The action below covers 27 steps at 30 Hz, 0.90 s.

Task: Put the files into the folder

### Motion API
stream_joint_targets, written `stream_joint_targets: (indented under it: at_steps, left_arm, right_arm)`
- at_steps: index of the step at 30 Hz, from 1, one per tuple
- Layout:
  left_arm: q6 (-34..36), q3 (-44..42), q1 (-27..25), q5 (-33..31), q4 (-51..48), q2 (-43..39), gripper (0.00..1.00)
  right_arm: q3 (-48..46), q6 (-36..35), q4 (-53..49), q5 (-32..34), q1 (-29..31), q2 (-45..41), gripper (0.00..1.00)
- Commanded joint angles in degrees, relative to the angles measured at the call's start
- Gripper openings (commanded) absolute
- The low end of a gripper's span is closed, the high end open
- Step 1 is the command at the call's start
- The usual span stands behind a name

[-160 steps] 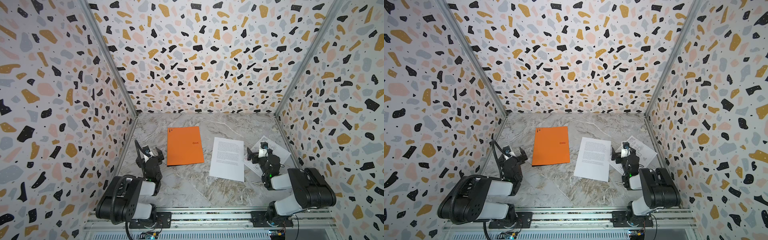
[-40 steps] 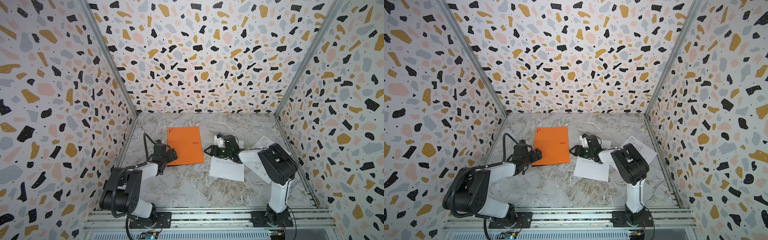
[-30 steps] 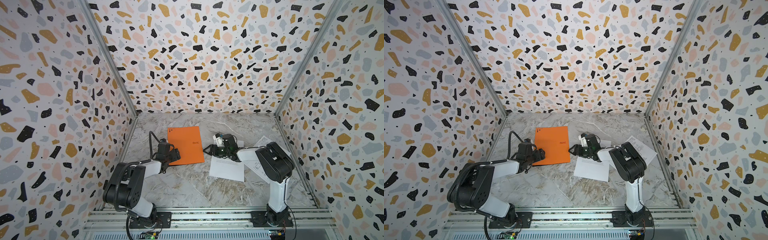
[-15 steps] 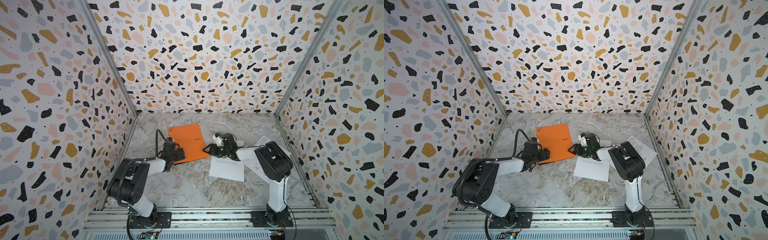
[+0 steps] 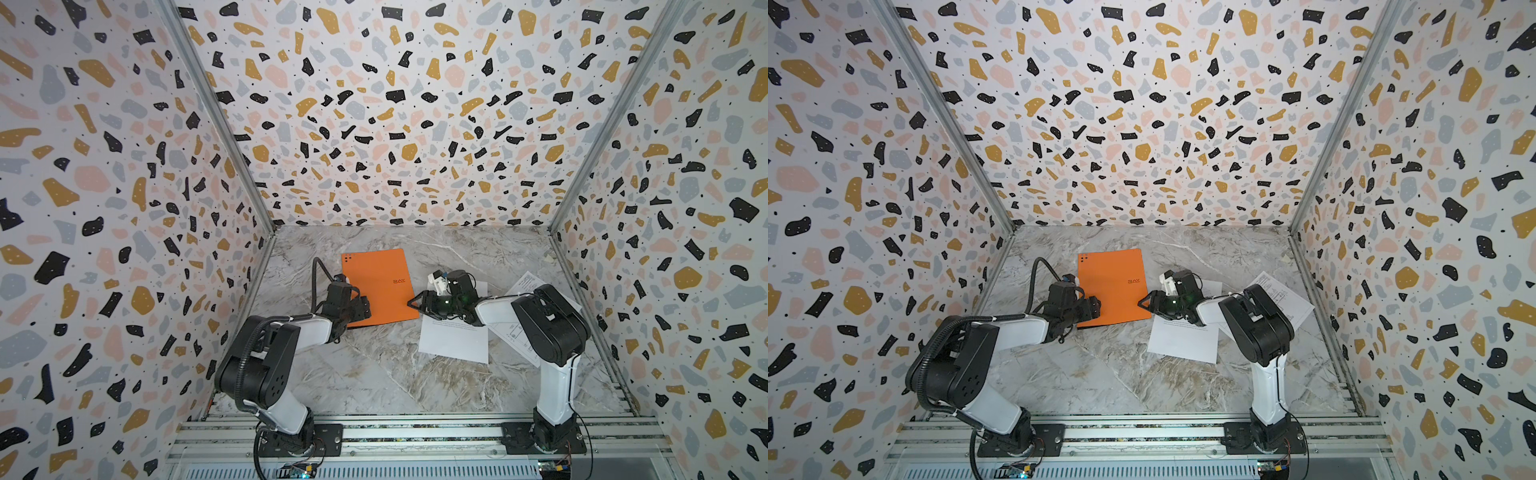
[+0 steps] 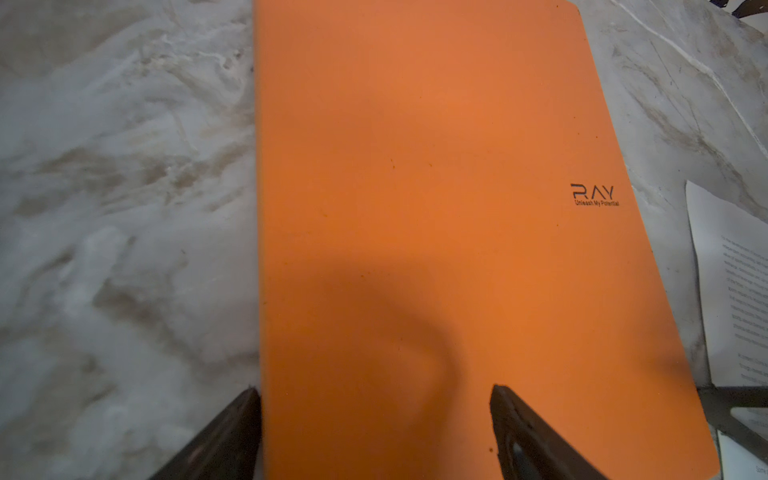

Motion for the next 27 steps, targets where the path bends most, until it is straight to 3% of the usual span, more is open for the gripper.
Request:
stream_joint_targets:
  at_steps: [1, 27]
  left_arm:
    - [0.84, 1.73, -1.54, 3.64, 4.05, 0.21, 0.85]
    - [0.07, -2.07, -5.57, 5.66, 9.21, -2.41, 0.85]
  right_arm:
    - [-1.24, 1.9, 1.5, -2.96, 0.77, -4.03, 0.65]
    - [-13.42, 8.28, 9.8, -3.98, -1.68, -13.06, 0.57]
